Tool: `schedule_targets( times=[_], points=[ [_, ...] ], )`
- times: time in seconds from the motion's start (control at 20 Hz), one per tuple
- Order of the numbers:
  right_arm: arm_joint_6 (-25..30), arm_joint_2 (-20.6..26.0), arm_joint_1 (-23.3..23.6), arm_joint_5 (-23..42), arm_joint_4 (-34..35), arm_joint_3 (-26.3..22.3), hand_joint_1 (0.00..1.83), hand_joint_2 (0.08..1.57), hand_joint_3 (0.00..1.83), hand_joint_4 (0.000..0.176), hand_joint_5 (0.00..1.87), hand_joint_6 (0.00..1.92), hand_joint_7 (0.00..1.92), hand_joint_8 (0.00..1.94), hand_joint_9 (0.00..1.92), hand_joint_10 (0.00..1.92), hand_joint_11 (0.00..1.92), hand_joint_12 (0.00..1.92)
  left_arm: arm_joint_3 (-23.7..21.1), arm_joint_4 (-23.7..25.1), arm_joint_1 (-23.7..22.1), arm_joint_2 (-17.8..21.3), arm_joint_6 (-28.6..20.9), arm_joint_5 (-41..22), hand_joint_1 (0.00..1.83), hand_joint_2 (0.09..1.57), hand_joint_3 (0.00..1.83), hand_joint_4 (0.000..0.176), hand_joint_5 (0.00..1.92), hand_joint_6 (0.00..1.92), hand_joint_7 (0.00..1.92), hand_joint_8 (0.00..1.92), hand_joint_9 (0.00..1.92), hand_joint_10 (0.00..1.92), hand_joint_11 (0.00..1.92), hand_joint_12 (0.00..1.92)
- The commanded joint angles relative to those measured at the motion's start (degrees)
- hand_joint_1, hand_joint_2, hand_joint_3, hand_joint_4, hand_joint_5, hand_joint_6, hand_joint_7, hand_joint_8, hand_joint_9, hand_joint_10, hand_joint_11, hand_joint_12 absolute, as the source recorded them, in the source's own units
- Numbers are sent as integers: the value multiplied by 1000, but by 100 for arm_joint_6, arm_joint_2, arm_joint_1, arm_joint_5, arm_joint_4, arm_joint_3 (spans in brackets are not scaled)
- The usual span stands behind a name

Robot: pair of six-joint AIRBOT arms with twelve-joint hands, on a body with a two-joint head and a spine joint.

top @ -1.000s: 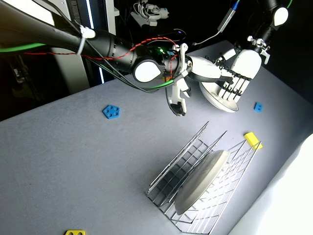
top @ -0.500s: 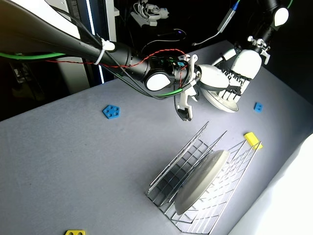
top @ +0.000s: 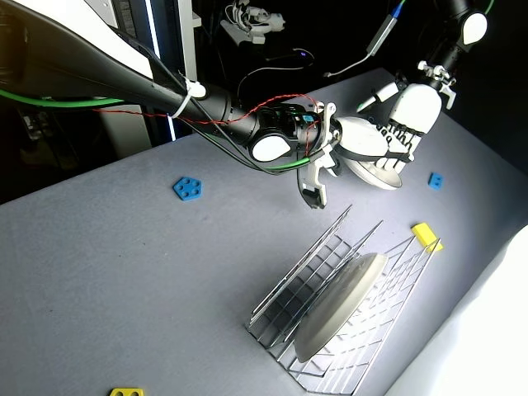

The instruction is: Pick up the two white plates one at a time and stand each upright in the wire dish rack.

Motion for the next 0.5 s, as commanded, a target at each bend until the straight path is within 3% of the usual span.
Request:
schedule_targets(
  times=[0.0,0.05,0.2,0.3,0.35,0.4,0.45],
  points=[
    [-13,-8,15,777,34,32,1228,923,0,5,53,5,0,0,0,0,0,358,-28,342,34,-156,-5,0,0,1060,0,0,40,1,22,6,4,1,0,0],
    [-13,-16,14,778,73,52,1219,920,0,0,59,4,0,0,0,0,0,402,-28,347,25,-161,-6,0,0,1061,0,0,39,1,23,6,2,0,0,0],
    [-13,-71,18,911,161,146,1253,925,1,10,126,13,14,2,14,4,0,392,-27,374,1,-176,-16,0,0,1061,0,0,51,6,27,6,6,2,0,0],
    [-13,-114,28,914,243,210,1239,920,0,16,305,25,214,13,157,23,0,673,-23,386,-5,-185,-16,0,0,1062,0,0,40,1,18,1,0,0,0,0],
    [-13,-120,27,914,259,214,1281,951,4,3,471,33,391,21,299,38,0,941,-21,390,-8,-190,-16,0,0,1062,0,0,40,1,16,1,0,0,0,0],
    [-13,-131,24,916,259,217,1323,985,6,15,717,47,656,32,571,69,157,1145,-21,393,-8,-191,-17,0,0,1064,1,0,50,5,21,2,2,1,0,0],
    [-13,-135,21,917,259,217,1322,1005,4,0,852,40,832,27,760,67,334,1173,-21,394,-8,-191,-17,0,0,1061,0,0,63,10,32,7,13,5,0,0]
  ],
)
